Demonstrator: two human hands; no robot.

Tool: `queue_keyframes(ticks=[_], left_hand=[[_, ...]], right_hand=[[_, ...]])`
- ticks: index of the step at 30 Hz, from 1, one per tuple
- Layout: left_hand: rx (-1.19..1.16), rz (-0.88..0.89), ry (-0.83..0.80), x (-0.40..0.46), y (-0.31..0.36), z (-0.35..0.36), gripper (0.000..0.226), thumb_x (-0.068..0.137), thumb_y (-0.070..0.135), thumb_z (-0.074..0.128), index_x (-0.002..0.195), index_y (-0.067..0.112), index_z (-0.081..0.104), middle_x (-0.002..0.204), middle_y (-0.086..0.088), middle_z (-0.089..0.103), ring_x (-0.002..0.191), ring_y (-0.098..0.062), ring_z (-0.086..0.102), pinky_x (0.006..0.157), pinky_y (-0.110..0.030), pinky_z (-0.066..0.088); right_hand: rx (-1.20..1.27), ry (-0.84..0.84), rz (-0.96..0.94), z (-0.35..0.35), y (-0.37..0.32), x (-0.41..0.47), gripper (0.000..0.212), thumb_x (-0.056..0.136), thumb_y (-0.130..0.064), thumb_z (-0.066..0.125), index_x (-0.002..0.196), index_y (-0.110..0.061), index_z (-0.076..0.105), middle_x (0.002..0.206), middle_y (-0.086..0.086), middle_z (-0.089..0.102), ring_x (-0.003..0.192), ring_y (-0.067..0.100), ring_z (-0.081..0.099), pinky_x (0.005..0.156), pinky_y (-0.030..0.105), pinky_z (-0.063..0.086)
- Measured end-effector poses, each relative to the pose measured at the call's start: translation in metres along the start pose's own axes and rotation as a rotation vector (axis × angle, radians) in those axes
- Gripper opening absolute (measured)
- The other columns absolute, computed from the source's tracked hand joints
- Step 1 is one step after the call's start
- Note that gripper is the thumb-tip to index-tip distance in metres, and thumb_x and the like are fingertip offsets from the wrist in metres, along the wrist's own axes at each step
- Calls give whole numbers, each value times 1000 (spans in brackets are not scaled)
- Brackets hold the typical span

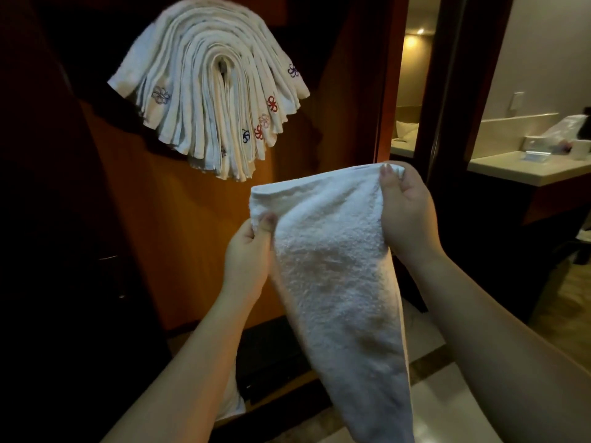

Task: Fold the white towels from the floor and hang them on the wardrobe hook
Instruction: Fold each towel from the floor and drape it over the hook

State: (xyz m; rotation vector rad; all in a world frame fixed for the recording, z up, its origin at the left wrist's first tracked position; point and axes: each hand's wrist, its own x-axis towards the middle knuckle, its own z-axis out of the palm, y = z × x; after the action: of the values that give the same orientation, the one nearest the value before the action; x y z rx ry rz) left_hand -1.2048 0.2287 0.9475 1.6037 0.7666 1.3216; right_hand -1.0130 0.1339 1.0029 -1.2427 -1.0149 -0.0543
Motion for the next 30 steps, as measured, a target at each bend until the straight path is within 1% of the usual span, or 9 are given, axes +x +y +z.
queue_keyframes(ticks=[3,6,11,13,15,17,19,25,30], left_hand=[[3,154,63,-7,9,3,42,88,68,50,62,37,58,53,12,51,46,-1,44,42,-18,35],[-33,225,107,-10,16,7,39,88,62,47,60,36,57,50,13,50,45,1,44,41,-14,33],[-19,289,65,-10,22,2,93,77,87,38,76,-5,55,60,-15,53,56,-14,49,47,-24,38],[-101,204,-63,-6,26,-4,71,78,83,49,76,14,66,60,-1,61,57,-10,58,49,-22,44],[-253,42,-235,3,32,-13,35,84,62,67,95,30,72,85,3,76,77,-14,73,60,-22,55],[-307,-118,-371,12,38,-22,44,83,44,70,120,21,64,104,-4,77,94,-23,75,70,-29,59],[-252,-157,-443,17,43,-27,46,82,36,70,122,12,64,105,-9,76,94,-27,74,70,-31,60],[-274,-153,-346,11,40,-28,38,92,41,63,117,11,65,105,-8,77,98,-26,74,74,-29,59],[-189,-174,-254,7,35,-19,31,95,41,63,113,17,66,102,-1,77,96,-21,74,76,-28,58]], right_hand=[[-5,25,-14,-5,0,3,19,101,-56,43,89,-63,57,88,-26,66,77,-5,64,61,13,49],[-11,39,-18,-9,-3,3,21,103,-54,42,90,-67,54,86,-33,62,77,-8,61,61,9,47],[20,28,38,-14,4,0,19,100,-59,43,89,-62,58,87,-28,66,78,-4,65,66,17,49],[65,-3,67,-15,7,1,20,98,-60,45,88,-57,62,89,-22,70,81,0,68,71,27,53],[123,-57,92,-15,9,2,20,99,-57,48,90,-51,65,93,-13,73,87,8,72,77,36,59],[178,-121,130,-15,11,1,23,97,-56,50,99,-41,67,98,-5,74,92,15,73,82,40,61],[189,-168,149,-13,11,-1,34,95,-58,52,107,-30,67,100,-3,74,93,17,73,83,42,61],[179,-299,210,-18,16,-5,56,74,-87,58,104,-41,70,108,-3,74,98,17,73,86,45,60],[278,-440,358,-22,35,-18,59,63,-83,71,106,-43,74,111,-1,77,101,21,75,87,47,62]])
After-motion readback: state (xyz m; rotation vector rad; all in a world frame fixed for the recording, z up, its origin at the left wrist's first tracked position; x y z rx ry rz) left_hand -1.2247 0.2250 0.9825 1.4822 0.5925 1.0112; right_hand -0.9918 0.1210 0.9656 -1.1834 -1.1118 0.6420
